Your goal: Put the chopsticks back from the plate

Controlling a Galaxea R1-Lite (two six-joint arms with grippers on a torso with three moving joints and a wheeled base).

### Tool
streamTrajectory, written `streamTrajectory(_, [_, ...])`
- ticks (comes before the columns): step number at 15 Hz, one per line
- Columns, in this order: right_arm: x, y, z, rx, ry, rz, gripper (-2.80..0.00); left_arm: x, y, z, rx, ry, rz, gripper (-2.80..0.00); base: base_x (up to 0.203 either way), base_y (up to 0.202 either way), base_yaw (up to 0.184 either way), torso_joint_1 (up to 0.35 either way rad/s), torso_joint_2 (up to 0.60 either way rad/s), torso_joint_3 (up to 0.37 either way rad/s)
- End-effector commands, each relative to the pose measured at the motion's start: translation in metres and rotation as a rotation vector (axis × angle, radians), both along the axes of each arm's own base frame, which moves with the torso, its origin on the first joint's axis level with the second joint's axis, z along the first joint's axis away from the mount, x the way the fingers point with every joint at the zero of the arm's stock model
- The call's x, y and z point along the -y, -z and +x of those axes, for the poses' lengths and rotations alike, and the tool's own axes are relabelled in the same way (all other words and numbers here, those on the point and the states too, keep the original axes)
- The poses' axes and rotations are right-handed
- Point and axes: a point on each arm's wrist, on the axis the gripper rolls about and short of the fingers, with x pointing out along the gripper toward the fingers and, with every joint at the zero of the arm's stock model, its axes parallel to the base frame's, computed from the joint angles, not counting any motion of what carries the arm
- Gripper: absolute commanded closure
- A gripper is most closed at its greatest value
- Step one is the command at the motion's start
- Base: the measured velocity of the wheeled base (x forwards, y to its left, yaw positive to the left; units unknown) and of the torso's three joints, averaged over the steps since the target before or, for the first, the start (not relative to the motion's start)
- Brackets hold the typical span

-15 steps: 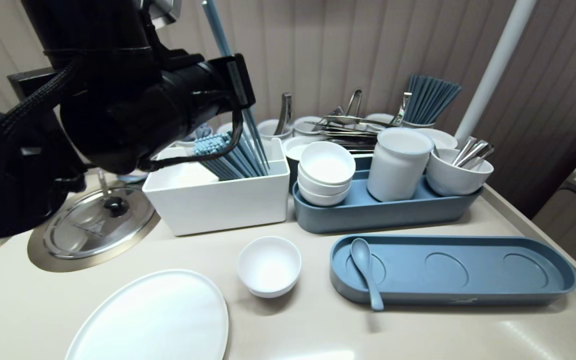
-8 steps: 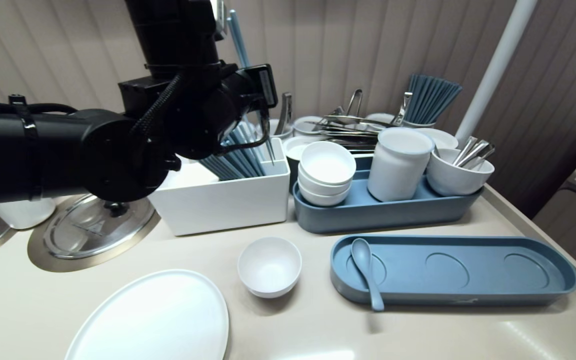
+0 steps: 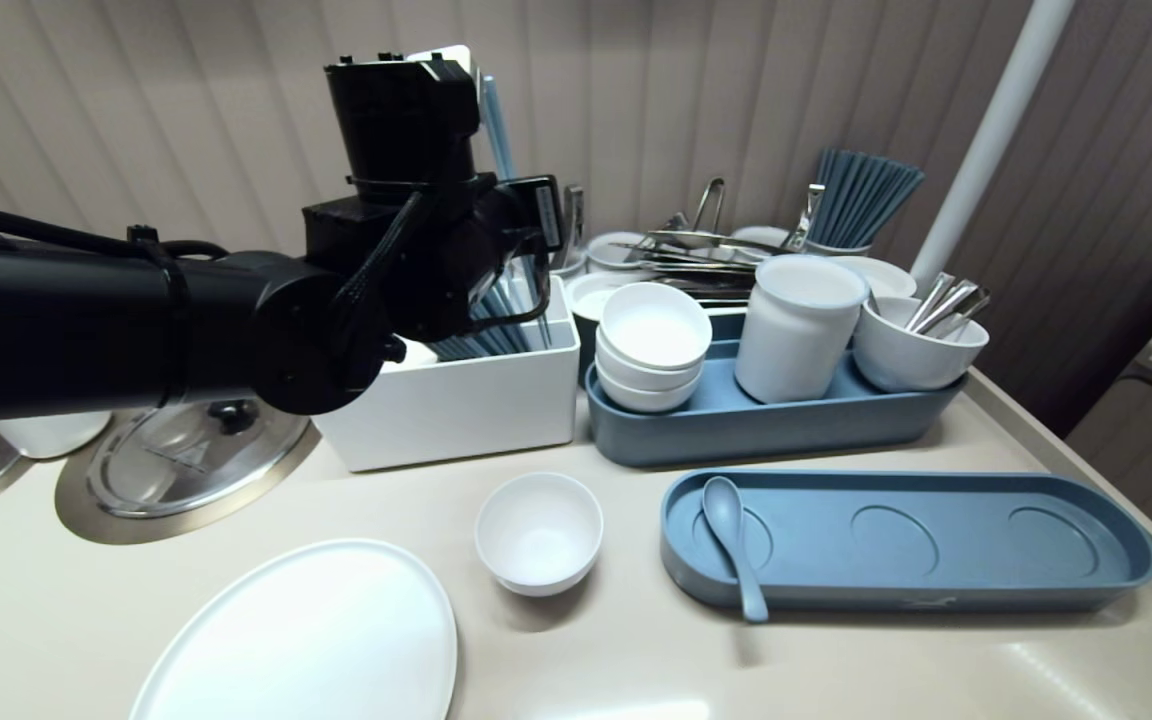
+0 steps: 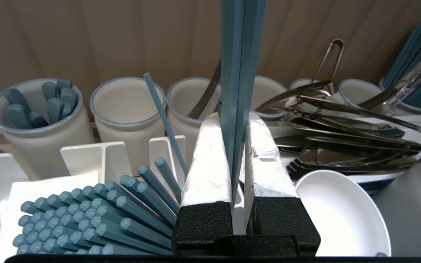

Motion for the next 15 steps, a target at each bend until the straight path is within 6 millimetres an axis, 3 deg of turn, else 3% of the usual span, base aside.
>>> streamTrajectory(1, [0.000, 0.000, 0.000, 0.001, 0.000, 0.000, 0.00, 0.000, 0.005, 0.004, -0.008, -0.009, 0.005, 0.00, 0.000, 0.000, 0.000, 0.000, 0.00, 0.000])
streamTrajectory(13, [0.000, 0.000, 0.000, 0.000, 0.000, 0.000, 0.00, -0.003, 0.049, 0.018, -0.121, -0.033, 0.062, 0.00, 0.000, 0.000, 0.000, 0.000, 0.00, 0.000])
streamTrajectory(15, [0.000, 0.000, 0.000, 0.000, 0.000, 0.000, 0.00, -0.003, 0.048, 0.018, -0.121, -0.036, 0.051, 0.00, 0.000, 0.000, 0.000, 0.000, 0.00, 0.000])
